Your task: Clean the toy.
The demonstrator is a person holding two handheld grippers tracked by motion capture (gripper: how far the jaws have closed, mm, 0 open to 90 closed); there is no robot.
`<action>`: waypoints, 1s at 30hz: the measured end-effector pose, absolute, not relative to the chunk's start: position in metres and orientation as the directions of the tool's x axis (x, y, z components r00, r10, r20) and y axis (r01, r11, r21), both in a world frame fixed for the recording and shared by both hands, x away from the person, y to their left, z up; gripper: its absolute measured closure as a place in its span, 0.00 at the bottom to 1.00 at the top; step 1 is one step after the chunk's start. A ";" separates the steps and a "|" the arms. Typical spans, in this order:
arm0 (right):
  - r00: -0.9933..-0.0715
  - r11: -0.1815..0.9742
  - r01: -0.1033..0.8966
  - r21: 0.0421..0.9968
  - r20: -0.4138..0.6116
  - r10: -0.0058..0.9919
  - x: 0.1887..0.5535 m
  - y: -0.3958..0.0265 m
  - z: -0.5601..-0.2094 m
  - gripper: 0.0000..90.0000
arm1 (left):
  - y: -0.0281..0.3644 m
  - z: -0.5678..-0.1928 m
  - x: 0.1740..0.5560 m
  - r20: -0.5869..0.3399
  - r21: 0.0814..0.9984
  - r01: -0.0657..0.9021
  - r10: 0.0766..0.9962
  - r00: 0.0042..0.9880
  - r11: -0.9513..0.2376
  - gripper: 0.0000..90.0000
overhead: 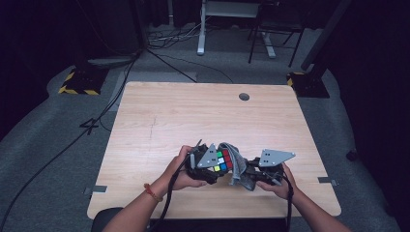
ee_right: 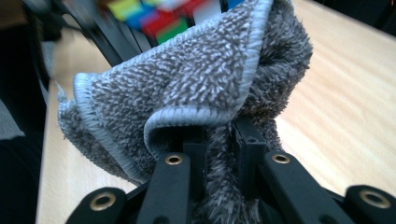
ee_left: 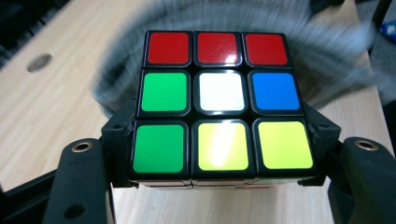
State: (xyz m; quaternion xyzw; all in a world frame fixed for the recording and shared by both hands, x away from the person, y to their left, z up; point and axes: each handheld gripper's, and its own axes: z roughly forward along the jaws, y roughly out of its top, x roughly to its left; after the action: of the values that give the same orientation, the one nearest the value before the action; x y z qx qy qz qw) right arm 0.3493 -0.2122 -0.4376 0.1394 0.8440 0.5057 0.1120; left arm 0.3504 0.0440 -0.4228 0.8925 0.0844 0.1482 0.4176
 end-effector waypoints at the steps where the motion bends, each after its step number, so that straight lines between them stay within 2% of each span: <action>1: -0.935 0.435 0.113 0.893 -0.052 0.350 0.348 -0.213 -0.434 0.88 | 0.043 -0.425 0.350 0.187 0.767 0.032 0.271 0.944 -0.641 0.37; 6: -0.920 0.415 0.104 0.904 -0.072 0.386 0.347 -0.215 -0.429 0.87 | 0.033 -0.430 0.346 0.169 0.760 0.017 0.222 0.960 -0.650 0.37; 11: -0.907 0.469 0.141 0.872 -0.075 0.414 0.355 -0.215 -0.436 0.88 | 0.032 -0.424 0.342 0.167 0.779 -0.001 0.206 0.964 -0.627 0.37; 16: -0.921 0.514 0.158 0.843 -0.061 0.384 0.357 -0.212 -0.447 0.88 | 0.042 -0.417 0.346 0.174 0.797 0.012 0.250 0.953 -0.603 0.37; 22: -0.937 0.478 0.125 0.870 -0.055 0.345 0.350 -0.212 -0.439 0.87 | 0.047 -0.423 0.355 0.179 0.774 0.042 0.282 0.942 -0.631 0.37; 26: -0.937 0.467 0.095 0.879 -0.080 0.341 0.344 -0.212 -0.432 0.87 | 0.041 -0.433 0.355 0.160 0.750 0.050 0.255 0.954 -0.659 0.37; 30: -0.925 0.448 0.109 0.888 -0.074 0.372 0.347 -0.215 -0.430 0.87 | 0.031 -0.436 0.349 0.152 0.746 0.030 0.215 0.965 -0.665 0.37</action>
State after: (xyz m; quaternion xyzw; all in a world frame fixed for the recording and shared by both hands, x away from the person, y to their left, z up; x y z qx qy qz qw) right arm 0.3470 -0.2154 -0.4302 0.1430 0.8407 0.5057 0.1303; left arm 0.3486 0.0312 -0.4361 0.9054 0.0677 0.1143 0.4033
